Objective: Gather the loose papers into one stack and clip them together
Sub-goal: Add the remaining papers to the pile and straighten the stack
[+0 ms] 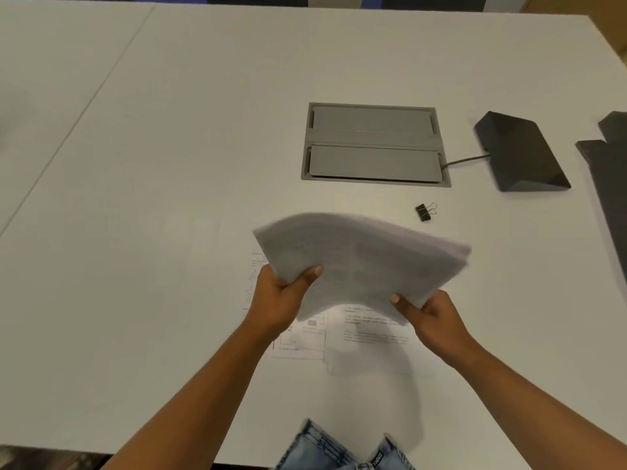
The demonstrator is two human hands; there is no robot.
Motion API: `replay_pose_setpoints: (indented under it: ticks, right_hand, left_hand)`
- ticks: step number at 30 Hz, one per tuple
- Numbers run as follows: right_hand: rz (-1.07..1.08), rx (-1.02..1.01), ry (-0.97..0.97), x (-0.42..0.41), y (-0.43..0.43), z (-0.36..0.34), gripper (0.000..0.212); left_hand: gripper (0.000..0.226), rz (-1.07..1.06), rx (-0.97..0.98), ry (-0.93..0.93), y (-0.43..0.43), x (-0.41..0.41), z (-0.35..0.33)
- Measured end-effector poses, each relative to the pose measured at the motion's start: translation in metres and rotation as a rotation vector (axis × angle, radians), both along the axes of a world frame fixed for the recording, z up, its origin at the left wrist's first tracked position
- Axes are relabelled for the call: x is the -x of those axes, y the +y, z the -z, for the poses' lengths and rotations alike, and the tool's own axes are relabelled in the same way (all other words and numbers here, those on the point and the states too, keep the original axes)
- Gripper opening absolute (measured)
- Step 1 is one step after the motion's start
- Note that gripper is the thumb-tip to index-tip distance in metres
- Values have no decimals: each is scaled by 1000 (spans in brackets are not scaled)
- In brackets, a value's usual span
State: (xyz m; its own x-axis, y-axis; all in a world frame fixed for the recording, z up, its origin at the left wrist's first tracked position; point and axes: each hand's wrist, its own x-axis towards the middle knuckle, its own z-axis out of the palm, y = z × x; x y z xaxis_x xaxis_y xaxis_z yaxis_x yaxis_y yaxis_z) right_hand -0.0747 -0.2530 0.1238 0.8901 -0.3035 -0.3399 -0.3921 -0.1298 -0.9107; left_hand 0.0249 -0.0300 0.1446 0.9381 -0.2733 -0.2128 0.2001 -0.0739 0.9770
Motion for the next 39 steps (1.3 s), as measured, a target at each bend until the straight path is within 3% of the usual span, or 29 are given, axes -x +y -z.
replay_pose_setpoints:
  ticks: [9, 15, 17, 20, 22, 27, 32, 35, 39]
  right_hand:
    - [102, -238, 20, 5, 5, -9, 27]
    - [-19, -348, 135, 10, 9, -1, 33]
    - [36, -210, 197, 13, 2, 14, 37]
    - [25, 453, 365, 23, -15, 48, 34]
    - [12, 727, 465, 31, -22, 68, 45]
    - [37, 770, 698, 32, -14, 92, 77]
    - [87, 702, 722, 22, -9, 99, 88]
    - [180, 545, 683, 18, -16, 97, 79]
    - [134, 524, 649, 21, -21, 91, 34]
  left_hand:
    - [33, 55, 56, 322, 17, 15, -8]
    - [25, -3, -39, 298, 35, 30, 2]
    - [23, -49, -59, 295, 47, 31, 5]
    - [22, -128, -52, 301, 70, 30, 9]
    - [26, -198, -54, 305, 87, 32, 15]
    - [28, -322, -75, 336, 117, 37, 26]
    - [25, -329, -94, 370, 124, 43, 33]
    - [26, -334, -81, 380, 123, 43, 35]
    - [25, -323, -75, 381, 121, 42, 36]
